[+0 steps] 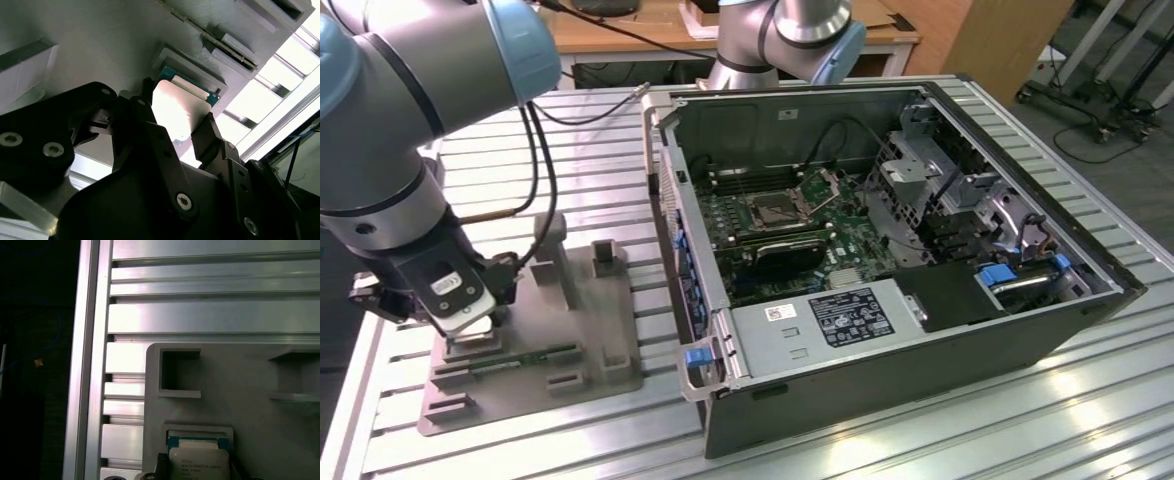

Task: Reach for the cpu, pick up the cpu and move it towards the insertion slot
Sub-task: 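Pick up the cpu and move it towards the insertion slot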

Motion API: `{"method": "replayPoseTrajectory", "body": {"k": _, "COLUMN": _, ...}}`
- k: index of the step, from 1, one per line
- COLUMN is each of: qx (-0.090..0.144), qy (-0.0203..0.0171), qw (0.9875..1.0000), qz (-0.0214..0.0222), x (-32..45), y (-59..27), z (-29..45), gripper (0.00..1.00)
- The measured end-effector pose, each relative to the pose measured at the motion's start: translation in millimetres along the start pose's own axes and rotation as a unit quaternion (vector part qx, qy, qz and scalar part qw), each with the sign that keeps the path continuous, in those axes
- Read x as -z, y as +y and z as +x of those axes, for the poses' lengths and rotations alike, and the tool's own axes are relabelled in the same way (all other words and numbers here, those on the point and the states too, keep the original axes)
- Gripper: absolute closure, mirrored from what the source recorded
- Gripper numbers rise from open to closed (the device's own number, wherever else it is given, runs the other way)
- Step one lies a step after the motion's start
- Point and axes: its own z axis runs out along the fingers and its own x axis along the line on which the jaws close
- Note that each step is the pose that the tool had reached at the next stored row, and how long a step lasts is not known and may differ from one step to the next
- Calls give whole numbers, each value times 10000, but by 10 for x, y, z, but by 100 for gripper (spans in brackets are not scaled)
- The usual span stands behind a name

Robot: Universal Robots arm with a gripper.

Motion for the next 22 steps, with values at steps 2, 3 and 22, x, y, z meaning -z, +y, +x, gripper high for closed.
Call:
{"method": "replayPoseTrajectory", "body": {"k": 2, "qx": 0, "qy": 0, "qw": 10000, "qz": -1, "x": 14, "y": 1, "z": 0, "gripper": 45}}
{"method": "replayPoseTrajectory", "body": {"k": 3, "qx": 0, "qy": -1, "qw": 10000, "qz": -2, "x": 17, "y": 1, "z": -1, "gripper": 45}}
{"method": "replayPoseTrajectory", "body": {"k": 22, "qx": 0, "qy": 0, "qw": 10000, "qz": -1, "x": 68, "y": 4, "z": 0, "gripper": 45}}
